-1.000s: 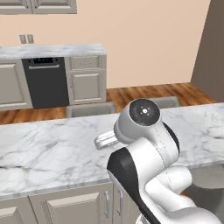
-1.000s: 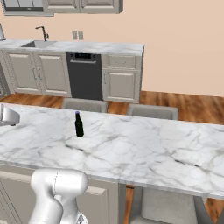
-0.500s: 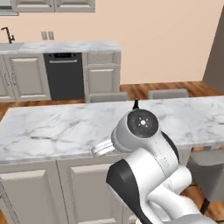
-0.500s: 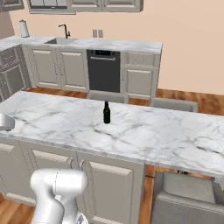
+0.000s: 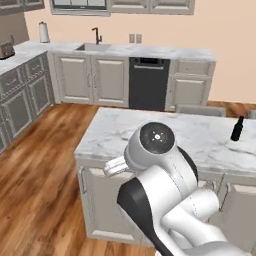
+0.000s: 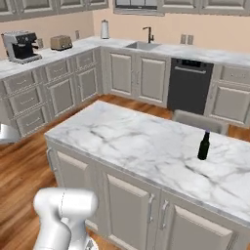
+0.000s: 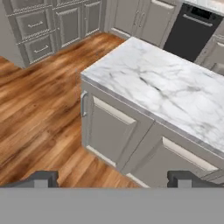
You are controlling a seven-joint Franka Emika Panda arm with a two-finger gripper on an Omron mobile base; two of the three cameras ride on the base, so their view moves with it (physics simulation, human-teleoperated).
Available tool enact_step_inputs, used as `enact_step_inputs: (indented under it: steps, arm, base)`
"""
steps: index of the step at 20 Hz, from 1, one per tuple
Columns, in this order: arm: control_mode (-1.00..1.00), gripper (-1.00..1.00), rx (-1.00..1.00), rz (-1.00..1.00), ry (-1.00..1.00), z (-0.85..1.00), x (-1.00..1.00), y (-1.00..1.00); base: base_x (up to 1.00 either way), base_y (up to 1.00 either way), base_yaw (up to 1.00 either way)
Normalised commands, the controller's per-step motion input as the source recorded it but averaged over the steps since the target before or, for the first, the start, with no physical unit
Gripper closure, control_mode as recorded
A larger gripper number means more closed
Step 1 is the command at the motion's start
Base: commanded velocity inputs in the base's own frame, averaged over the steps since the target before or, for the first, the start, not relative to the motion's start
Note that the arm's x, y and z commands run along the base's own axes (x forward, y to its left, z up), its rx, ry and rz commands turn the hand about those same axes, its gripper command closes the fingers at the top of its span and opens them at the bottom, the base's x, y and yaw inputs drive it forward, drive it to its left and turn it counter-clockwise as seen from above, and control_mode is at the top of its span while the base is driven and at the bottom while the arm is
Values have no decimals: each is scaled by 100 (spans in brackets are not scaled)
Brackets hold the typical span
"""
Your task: Get the candle and the beer from the cabinet and move them to the dining counter.
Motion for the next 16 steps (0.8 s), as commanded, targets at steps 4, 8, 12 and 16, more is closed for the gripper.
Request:
enact_step_inputs:
  steps: [4, 8, 12, 16]
  arm:
    - [100, -100, 0, 0, 0, 0, 0, 0]
    - [100, -100, 0, 0, 0, 0, 0, 0]
    - [100, -100, 0, 0, 0, 0, 0, 0]
    - [100, -100, 0, 0, 0, 0, 0, 0]
  base:
    - [0, 47, 62]
    - [0, 44, 63]
    - [0, 38, 63]
    - [0, 40, 62]
